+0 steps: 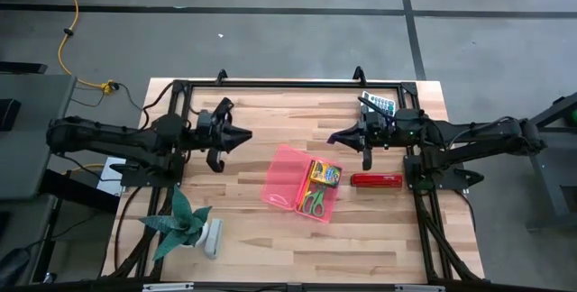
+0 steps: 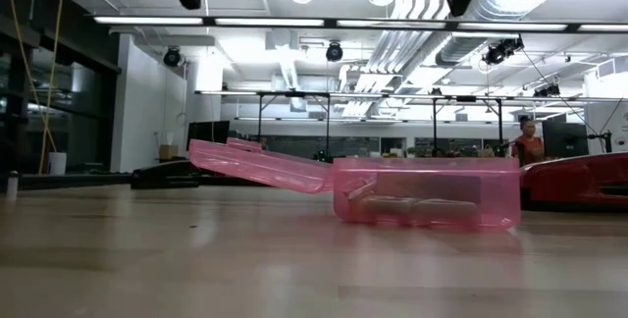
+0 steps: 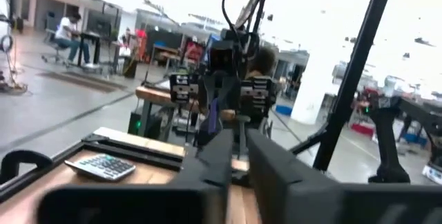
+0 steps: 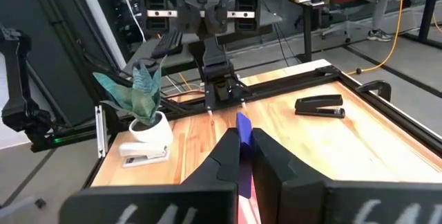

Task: Pack school essentials
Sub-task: Put the blue eraser into the pink supply box

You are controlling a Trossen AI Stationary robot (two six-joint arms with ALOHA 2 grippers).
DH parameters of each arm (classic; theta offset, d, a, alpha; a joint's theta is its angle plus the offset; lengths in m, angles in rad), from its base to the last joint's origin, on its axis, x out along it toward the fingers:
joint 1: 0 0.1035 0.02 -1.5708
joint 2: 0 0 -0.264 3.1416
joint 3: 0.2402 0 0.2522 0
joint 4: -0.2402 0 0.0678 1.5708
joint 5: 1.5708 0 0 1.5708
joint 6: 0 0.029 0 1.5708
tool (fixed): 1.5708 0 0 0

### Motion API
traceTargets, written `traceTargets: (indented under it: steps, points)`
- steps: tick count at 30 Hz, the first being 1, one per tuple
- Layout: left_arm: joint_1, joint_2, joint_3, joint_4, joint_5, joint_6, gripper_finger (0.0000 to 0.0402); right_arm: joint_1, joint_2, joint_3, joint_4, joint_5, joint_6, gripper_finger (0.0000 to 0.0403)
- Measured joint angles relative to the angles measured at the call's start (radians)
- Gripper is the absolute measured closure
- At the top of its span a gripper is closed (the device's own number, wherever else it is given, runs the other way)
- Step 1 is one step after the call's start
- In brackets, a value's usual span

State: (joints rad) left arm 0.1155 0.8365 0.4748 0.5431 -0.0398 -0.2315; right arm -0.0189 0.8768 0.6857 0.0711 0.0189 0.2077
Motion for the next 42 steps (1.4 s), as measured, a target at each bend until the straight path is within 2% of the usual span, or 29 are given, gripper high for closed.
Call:
traceTargets:
  steps: [2,12,16,20,30,34,42]
  points:
    - [0.002,-0.01,-0.019,0.016,-0.003,-0.002,0.0391,0.0,0.0,0.0,0.003,0.0,0.0,0.0402]
    - [0.002,-0.013,-0.02,0.03,-0.017,-0.001,0.0401,0.0,0.0,0.0,0.008,-0.012,0.006,0.0403]
    - [0.002,-0.013,-0.02,0.03,-0.017,-0.001,0.0401,0.0,0.022,0.0,0.013,-0.032,0.076,0.0403]
    - [0.002,-0.013,-0.02,0.028,-0.017,-0.001,0.0401,0.02,0.125,0.0,-0.058,-0.124,0.193,0.0403]
    - [0.002,-0.013,-0.02,-0.001,-0.017,-0.001,0.0401,0.18,0.501,-0.001,-0.082,-0.211,0.359,0.0403]
    - [0.002,-0.013,-0.02,-0.001,-0.025,-0.001,0.0401,0.184,0.577,-0.001,-0.052,-0.195,0.413,0.0403]
    - [0.002,-0.013,-0.02,-0.001,-0.025,-0.001,0.0401,0.183,0.671,-0.001,-0.062,-0.194,0.637,0.0403]
